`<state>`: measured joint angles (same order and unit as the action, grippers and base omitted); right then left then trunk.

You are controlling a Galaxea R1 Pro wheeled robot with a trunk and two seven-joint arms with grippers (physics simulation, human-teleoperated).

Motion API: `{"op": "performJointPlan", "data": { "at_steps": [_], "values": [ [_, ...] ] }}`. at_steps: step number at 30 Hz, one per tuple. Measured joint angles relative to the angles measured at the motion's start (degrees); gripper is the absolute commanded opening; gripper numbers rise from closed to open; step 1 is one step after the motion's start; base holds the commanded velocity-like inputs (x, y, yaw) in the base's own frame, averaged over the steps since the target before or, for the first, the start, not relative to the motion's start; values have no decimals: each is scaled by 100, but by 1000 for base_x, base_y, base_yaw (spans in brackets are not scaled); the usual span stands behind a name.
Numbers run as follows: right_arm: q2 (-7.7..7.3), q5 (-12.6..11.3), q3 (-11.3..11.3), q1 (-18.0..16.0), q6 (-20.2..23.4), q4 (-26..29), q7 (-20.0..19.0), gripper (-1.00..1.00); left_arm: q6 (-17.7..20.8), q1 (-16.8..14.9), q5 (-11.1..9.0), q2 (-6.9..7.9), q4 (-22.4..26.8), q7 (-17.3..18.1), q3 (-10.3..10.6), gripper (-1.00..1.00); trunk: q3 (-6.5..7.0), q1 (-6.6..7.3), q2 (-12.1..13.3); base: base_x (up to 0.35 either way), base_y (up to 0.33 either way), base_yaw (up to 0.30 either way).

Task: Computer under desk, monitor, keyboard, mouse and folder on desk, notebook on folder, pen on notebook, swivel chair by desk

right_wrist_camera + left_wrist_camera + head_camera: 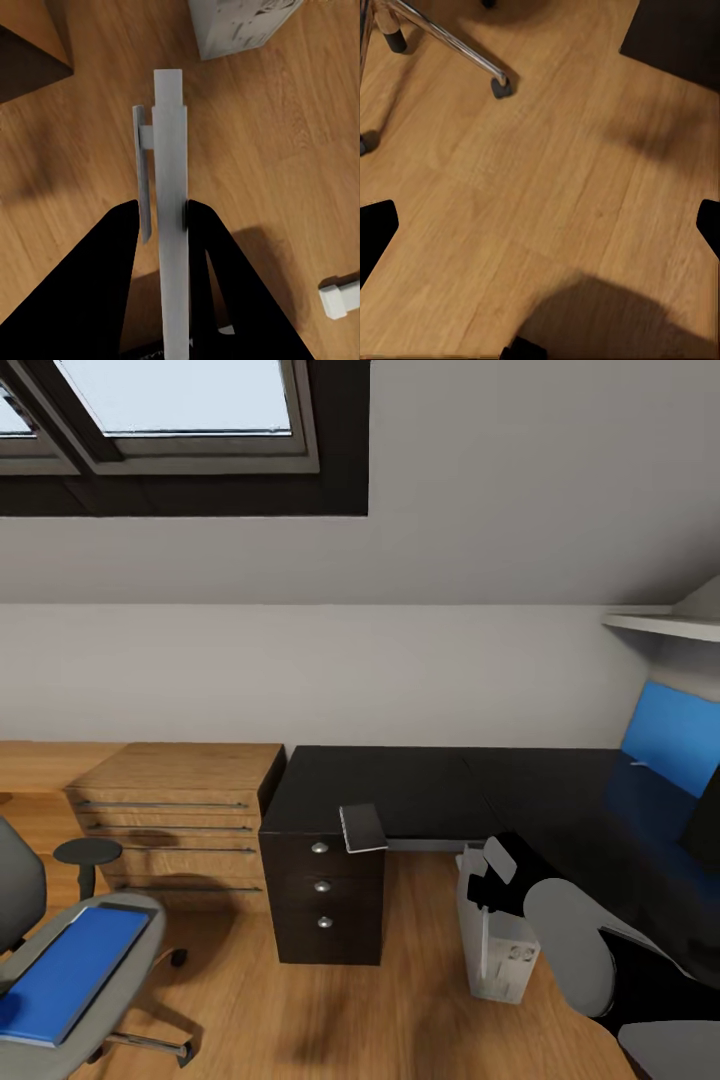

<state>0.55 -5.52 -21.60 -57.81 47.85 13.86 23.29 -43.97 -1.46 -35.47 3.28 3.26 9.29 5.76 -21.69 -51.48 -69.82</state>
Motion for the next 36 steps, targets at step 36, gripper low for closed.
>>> {"op": "performJointPlan", "data": {
  "at_steps": [36],
  "values": [
    [42,303,663,147,-1010,1,-1275,-100,2359,-1,13,21,1210,5,-8,100,647,791,1445,0,0,0]
  ]
}}
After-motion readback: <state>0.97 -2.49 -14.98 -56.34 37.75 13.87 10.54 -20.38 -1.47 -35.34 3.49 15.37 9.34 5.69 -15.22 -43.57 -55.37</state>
